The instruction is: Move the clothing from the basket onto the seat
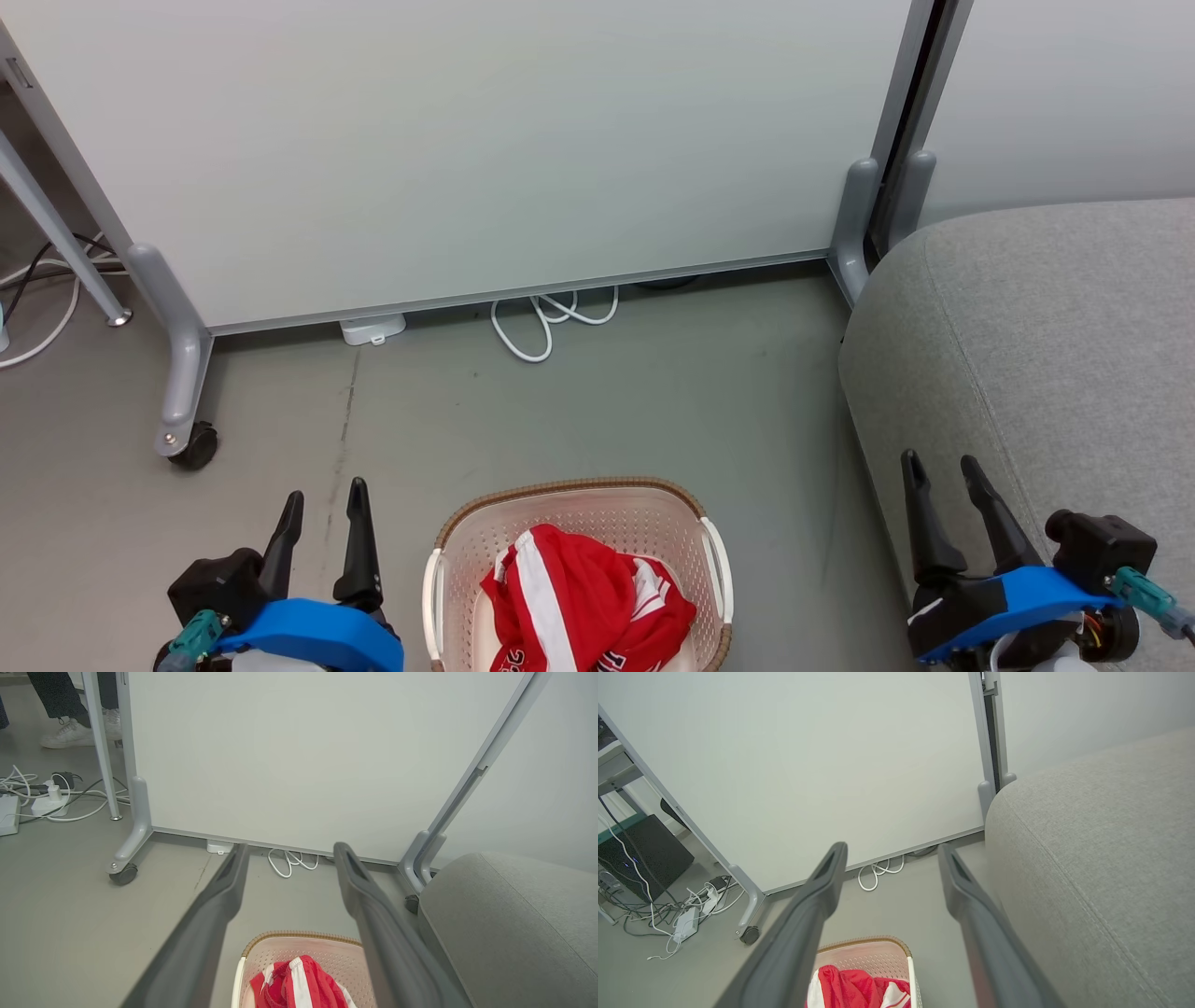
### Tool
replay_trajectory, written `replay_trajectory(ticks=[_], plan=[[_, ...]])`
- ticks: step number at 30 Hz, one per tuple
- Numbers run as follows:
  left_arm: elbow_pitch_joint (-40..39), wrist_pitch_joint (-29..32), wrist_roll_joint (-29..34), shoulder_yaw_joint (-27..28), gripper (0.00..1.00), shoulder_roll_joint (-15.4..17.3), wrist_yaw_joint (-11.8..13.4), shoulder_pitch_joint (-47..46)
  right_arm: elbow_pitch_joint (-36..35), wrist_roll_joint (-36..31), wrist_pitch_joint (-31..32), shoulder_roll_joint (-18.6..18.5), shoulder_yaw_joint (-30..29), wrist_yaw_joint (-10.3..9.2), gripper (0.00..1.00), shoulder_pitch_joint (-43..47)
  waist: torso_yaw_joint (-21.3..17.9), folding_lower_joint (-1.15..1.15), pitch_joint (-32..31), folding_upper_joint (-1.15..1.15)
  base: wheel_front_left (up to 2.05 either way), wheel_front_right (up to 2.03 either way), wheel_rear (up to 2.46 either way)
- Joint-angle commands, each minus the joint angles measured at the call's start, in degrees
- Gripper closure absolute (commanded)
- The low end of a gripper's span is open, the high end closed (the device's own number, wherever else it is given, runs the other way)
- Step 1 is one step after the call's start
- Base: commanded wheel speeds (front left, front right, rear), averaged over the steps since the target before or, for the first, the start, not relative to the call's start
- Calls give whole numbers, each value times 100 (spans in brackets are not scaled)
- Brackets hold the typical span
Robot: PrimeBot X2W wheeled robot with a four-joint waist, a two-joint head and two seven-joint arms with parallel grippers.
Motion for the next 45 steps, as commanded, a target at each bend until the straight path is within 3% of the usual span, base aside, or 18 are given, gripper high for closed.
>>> replay_trajectory(ticks=[1,30,45], plan=[[-13,-64,150,-30,0,23,12,-115,-13,-170,-52,-31,10,10,0,-104,0,0,0,0,0,0,0],[230,-406,1123,72,0,-85,-149,-102,30,-1751,-214,-36,3,13,0,-76,0,0,-48,0,0,0,0],[367,-508,1360,57,0,-131,-259,-132,63,-2118,-316,-37,21,10,0,-65,8,0,-75,0,0,0,0]])
